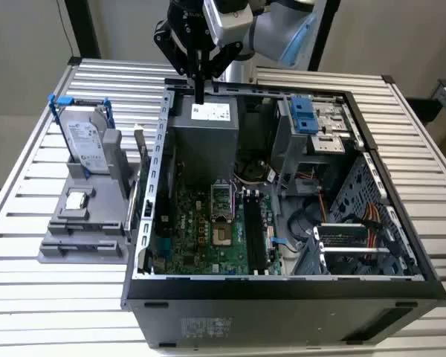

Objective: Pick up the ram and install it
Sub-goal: 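Reach for the ram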

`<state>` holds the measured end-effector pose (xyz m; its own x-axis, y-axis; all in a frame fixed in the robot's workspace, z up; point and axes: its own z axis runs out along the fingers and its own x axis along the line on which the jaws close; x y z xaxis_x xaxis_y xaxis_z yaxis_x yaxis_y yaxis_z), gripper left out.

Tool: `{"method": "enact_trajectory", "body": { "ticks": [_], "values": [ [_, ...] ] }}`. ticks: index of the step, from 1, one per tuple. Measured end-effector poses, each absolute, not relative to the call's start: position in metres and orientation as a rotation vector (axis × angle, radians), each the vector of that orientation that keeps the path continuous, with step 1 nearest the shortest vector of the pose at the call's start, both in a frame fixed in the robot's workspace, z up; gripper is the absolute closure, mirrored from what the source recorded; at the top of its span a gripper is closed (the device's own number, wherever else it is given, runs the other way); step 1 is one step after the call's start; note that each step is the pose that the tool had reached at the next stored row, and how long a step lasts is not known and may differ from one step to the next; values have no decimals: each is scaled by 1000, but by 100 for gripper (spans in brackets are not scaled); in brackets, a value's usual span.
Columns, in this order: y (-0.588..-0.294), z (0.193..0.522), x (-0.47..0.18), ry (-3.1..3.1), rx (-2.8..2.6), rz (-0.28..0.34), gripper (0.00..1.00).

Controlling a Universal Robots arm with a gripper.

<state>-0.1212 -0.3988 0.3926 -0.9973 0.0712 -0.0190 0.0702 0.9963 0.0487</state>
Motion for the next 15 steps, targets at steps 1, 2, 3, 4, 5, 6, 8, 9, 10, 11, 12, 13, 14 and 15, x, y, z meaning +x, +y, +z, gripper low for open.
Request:
{"method": "enact_trajectory", "body": {
  "ticks": [1, 2, 3, 4, 5, 6, 8, 9, 10, 11, 12, 13, 14, 15],
  "values": [
    [-399, 393, -121, 3118, 110, 75, 100],
    [-399, 393, -121, 3118, 110, 75, 100],
    [-399, 393, -122, 3118, 110, 75, 100],
    [-399, 393, -122, 3118, 110, 75, 100],
    [-399, 393, -122, 3118, 110, 75, 100],
    [-399, 393, -122, 3118, 110, 75, 100],
    [-399, 393, -123, 3118, 111, 75, 100],
    [-399, 393, -123, 3118, 110, 75, 100],
    [-399, 393, -123, 3118, 110, 75, 100],
    [-399, 393, -124, 3118, 111, 75, 100],
    [-399, 393, -124, 3118, 110, 75, 100],
    [-399, 393, -124, 3118, 110, 75, 100],
    [-399, 393, -125, 3118, 110, 75, 100],
    [-399, 393, -125, 3118, 110, 75, 100]
  ]
}}
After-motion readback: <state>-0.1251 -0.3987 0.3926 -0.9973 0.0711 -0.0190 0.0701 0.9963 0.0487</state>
